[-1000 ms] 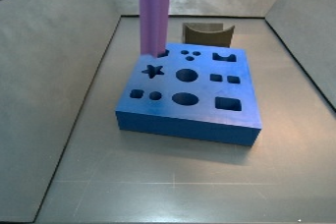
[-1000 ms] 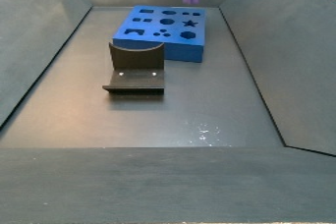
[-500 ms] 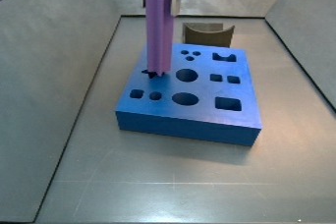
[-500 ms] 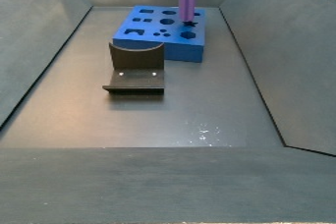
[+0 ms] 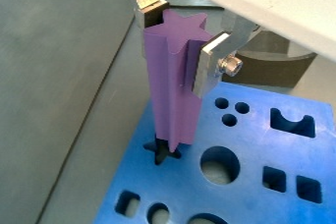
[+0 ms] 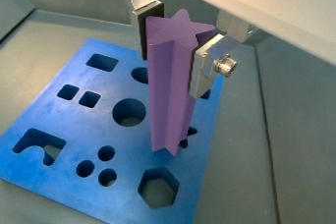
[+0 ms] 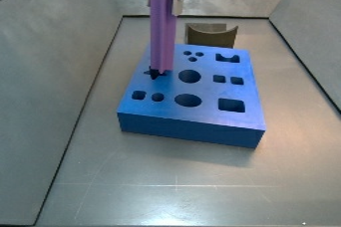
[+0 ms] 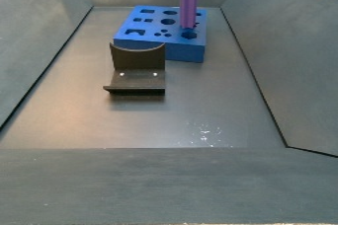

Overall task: Pick up the star object. Move up. Place the star object on the fixture. Regrasp the star object. Move to above the board. Insert the star object.
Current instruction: Insert the star object.

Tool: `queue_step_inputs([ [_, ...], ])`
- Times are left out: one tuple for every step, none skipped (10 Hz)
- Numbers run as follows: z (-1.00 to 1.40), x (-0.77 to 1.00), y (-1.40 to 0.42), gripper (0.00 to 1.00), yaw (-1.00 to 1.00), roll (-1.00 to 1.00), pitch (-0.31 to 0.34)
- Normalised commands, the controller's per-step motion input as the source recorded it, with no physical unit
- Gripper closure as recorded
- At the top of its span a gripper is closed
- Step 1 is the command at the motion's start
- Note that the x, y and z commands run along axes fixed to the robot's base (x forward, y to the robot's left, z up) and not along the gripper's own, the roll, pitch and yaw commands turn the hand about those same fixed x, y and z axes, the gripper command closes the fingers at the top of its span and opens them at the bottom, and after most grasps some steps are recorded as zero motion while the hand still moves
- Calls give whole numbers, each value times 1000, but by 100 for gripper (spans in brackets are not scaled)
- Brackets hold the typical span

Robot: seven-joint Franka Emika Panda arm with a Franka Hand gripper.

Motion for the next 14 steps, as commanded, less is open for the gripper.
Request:
queue_step_inputs([
  [-231,-154,20,100,-374,-136,0],
  [-203,-23,-49,100,-234,-73,-19],
  [-214,0,-234,100,-103,0,0],
  [-126,6,-314,100,51,0,0],
  [-117,0,-186,100,129,0,-3],
  [-146,-54,-120,100,0,0,-20],
  [-91,-146,0,100,0,0,0],
  [-97,-254,-9,100,-34,-13,0],
  [-69,-189,-29,100,-146,-77,-1],
  [-49,-303,-9,100,-246,-91,-3],
  [-29,-169,-77,100,-240,-141,-37],
  [-234,0,0,100,-191,-104,0],
  [-509,271,0,100,-203,-77,-14],
  [-529,486,6,100,-131,-16,0],
])
